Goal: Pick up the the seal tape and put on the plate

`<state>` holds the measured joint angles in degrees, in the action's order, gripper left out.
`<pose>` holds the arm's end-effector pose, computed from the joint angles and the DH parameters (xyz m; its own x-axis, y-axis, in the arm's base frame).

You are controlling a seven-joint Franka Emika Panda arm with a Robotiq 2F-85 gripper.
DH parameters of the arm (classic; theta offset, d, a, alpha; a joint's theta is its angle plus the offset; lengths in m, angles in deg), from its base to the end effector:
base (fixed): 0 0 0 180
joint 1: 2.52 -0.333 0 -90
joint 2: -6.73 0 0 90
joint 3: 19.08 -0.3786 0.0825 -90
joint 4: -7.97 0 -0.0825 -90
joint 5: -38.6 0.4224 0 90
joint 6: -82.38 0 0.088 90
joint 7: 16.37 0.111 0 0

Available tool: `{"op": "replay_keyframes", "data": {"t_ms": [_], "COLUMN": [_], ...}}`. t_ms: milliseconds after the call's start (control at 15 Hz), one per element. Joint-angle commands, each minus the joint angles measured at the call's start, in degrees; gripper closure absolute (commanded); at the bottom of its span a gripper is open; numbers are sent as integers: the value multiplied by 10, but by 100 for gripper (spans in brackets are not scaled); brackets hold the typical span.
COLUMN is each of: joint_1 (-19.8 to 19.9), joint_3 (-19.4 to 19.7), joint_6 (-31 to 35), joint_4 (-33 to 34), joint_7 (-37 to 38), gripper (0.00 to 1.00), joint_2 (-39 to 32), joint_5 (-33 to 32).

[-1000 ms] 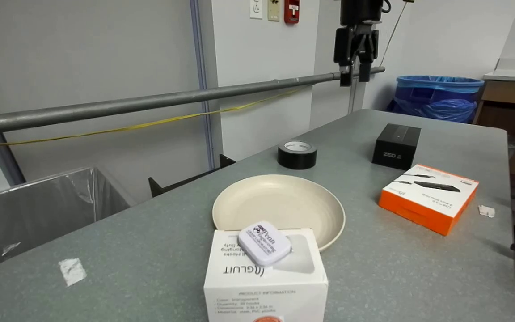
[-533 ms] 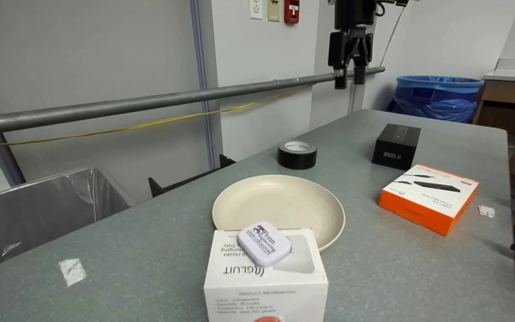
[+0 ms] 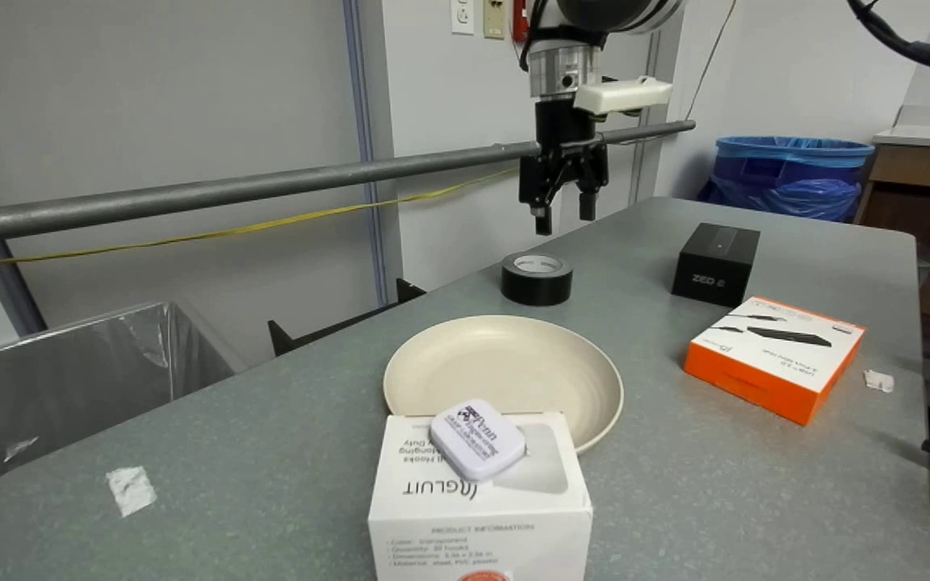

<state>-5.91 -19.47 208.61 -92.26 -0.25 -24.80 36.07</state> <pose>0.7138 0.0450 0.2738 0.9783 -0.1889 -0.0847 -0.1847 -0.9813 0.0551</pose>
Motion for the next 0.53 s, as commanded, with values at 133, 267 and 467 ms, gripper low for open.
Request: {"op": "replay_keyframes", "data": {"t_ms": [133,267,467], "joint_1": [-34,-38,-39], "joint_3": [34,41,48], "joint_6": [-8,-9,-18], "joint_4": [141,174,222], "joint_7": [48,49,46], "gripper": [0,0,0], "joint_2": [-132,-162,-203], "joint_5": [-13,-14,-12]}}
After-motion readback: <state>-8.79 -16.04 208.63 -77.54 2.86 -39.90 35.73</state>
